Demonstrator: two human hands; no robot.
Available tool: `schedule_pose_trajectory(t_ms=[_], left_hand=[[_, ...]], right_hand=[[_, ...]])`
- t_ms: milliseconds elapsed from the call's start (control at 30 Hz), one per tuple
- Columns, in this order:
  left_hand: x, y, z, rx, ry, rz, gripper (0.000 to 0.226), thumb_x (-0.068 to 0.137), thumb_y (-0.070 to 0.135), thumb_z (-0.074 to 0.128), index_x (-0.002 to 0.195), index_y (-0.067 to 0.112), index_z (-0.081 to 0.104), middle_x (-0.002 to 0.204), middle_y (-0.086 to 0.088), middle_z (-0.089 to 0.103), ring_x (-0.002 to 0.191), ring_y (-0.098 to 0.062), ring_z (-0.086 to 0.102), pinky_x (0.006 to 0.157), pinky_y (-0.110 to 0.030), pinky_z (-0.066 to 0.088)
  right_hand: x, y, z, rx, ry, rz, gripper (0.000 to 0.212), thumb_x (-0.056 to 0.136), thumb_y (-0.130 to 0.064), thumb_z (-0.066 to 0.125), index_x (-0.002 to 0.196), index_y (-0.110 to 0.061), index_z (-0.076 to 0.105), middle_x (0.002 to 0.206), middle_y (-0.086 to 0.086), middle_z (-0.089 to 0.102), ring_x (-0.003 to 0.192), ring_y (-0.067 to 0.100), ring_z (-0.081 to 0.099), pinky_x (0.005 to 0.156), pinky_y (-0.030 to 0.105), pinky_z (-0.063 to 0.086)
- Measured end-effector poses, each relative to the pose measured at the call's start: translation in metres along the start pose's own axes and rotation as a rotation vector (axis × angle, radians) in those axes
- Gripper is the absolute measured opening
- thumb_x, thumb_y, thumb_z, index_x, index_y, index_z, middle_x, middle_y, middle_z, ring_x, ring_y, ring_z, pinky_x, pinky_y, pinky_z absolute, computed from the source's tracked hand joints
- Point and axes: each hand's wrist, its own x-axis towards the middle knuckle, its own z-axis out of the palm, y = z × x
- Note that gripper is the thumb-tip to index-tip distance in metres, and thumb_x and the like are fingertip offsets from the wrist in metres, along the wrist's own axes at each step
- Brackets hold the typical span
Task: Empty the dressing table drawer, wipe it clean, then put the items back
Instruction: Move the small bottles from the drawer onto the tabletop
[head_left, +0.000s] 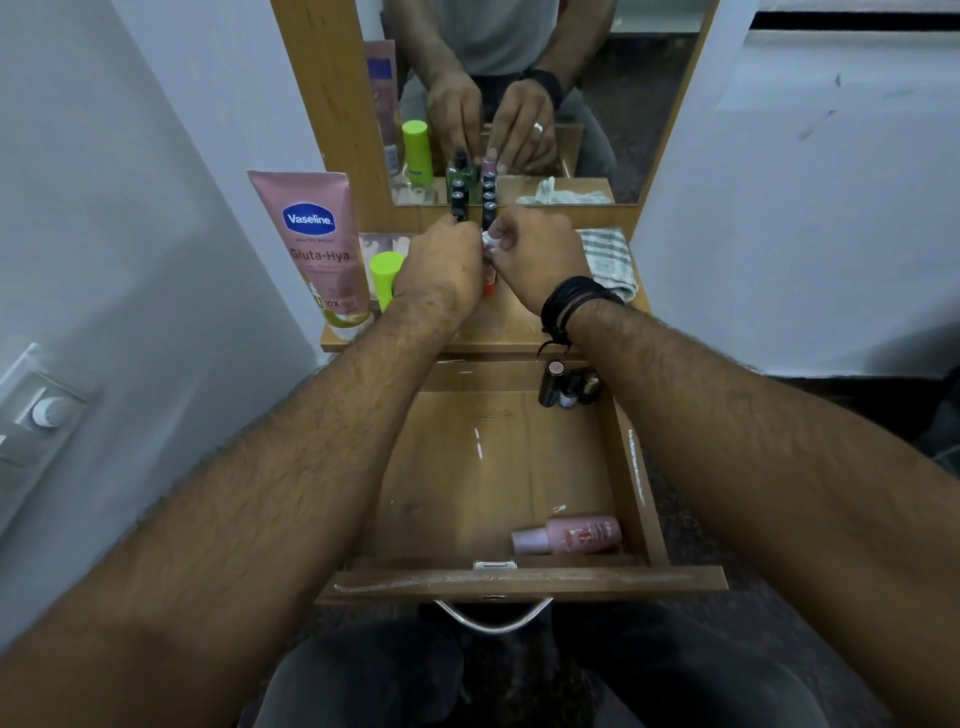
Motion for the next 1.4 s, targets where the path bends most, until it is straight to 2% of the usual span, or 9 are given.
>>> schedule_pose_trajectory(t_ms=[333, 600, 700, 767, 867, 967, 1033, 1233, 1400], left_hand=[[-0.006, 0.000, -0.007, -0.015, -0.001, -0.013, 0.022, 0.097, 0.013, 0.058, 0.118, 0.012, 0.063, 0.122, -0.012, 0.055, 0.114, -0.033, 0.055, 0.077, -0.040, 0.041], [-0.033, 0.018, -0.019, -0.028, 0.022, 0.069, 0.026, 0.096, 0.007, 0.052, 0.120, 0.012, 0.062, 0.123, -0.011, 0.055, 0.114, -0.034, 0.056, 0.089, -0.045, 0.048], [-0.055, 0.036, -0.010, -0.059, -0.021, 0.131, 0.027, 0.095, 0.007, 0.055, 0.119, 0.017, 0.062, 0.125, -0.009, 0.057, 0.114, -0.031, 0.057, 0.091, -0.047, 0.051], [-0.073, 0.048, 0.003, -0.083, -0.068, 0.177, 0.026, 0.094, 0.008, 0.059, 0.117, 0.019, 0.063, 0.124, -0.007, 0.057, 0.111, -0.028, 0.058, 0.088, -0.046, 0.053], [-0.092, 0.059, 0.024, -0.077, -0.175, 0.229, 0.023, 0.091, 0.014, 0.064, 0.114, 0.015, 0.061, 0.115, -0.009, 0.057, 0.107, -0.032, 0.059, 0.080, -0.040, 0.049], [-0.102, 0.060, 0.040, -0.039, -0.269, 0.219, 0.027, 0.091, 0.024, 0.066, 0.115, 0.013, 0.060, 0.115, -0.011, 0.056, 0.109, -0.037, 0.058, 0.077, -0.040, 0.045], [-0.105, 0.058, 0.048, -0.013, -0.305, 0.181, 0.027, 0.093, 0.024, 0.060, 0.119, 0.015, 0.061, 0.120, -0.011, 0.056, 0.114, -0.037, 0.057, 0.078, -0.041, 0.044], [-0.107, 0.052, 0.065, 0.027, -0.397, 0.126, 0.040, 0.099, 0.017, 0.046, 0.139, 0.021, 0.051, 0.129, -0.009, 0.050, 0.121, -0.039, 0.054, 0.092, -0.054, 0.051], [-0.104, 0.053, 0.072, 0.033, -0.398, 0.098, 0.043, 0.098, 0.015, 0.048, 0.138, 0.027, 0.049, 0.124, -0.006, 0.046, 0.118, -0.038, 0.053, 0.073, -0.050, 0.044]], right_hand=[[-0.005, -0.001, -0.004, -0.014, -0.031, 0.007, 0.022, 0.094, -0.030, 0.064, 0.114, -0.022, 0.066, 0.110, 0.003, 0.070, 0.104, 0.024, 0.063, 0.089, 0.040, 0.053], [-0.038, 0.012, -0.036, -0.036, -0.017, 0.030, 0.023, 0.087, -0.023, 0.063, 0.109, -0.019, 0.069, 0.102, 0.004, 0.072, 0.098, 0.025, 0.064, 0.083, 0.035, 0.051], [-0.064, 0.027, -0.045, -0.103, -0.033, 0.090, 0.015, 0.086, -0.027, 0.062, 0.099, -0.023, 0.068, 0.100, 0.001, 0.071, 0.097, 0.023, 0.062, 0.080, 0.031, 0.048], [-0.084, 0.037, -0.044, -0.176, -0.090, 0.151, 0.007, 0.086, -0.030, 0.059, 0.087, -0.025, 0.064, 0.096, 0.002, 0.070, 0.092, 0.025, 0.063, 0.078, 0.034, 0.053], [-0.110, 0.052, -0.040, -0.255, -0.211, 0.231, 0.011, 0.085, -0.032, 0.057, 0.080, -0.022, 0.060, 0.093, 0.006, 0.067, 0.088, 0.031, 0.063, 0.076, 0.039, 0.056], [-0.126, 0.066, -0.037, -0.287, -0.315, 0.253, 0.013, 0.083, -0.033, 0.063, 0.091, -0.024, 0.066, 0.100, 0.006, 0.068, 0.092, 0.031, 0.064, 0.079, 0.038, 0.055], [-0.131, 0.072, -0.034, -0.309, -0.347, 0.260, 0.016, 0.084, -0.035, 0.063, 0.098, -0.028, 0.066, 0.105, 0.006, 0.068, 0.097, 0.032, 0.064, 0.084, 0.039, 0.055], [-0.132, 0.079, -0.014, -0.385, -0.361, 0.233, 0.029, 0.092, -0.038, 0.057, 0.118, -0.030, 0.065, 0.112, 0.004, 0.067, 0.103, 0.033, 0.063, 0.089, 0.048, 0.054], [-0.127, 0.080, -0.001, -0.398, -0.387, 0.205, 0.036, 0.095, -0.043, 0.054, 0.131, -0.036, 0.057, 0.119, 0.002, 0.063, 0.109, 0.033, 0.060, 0.090, 0.052, 0.052]])
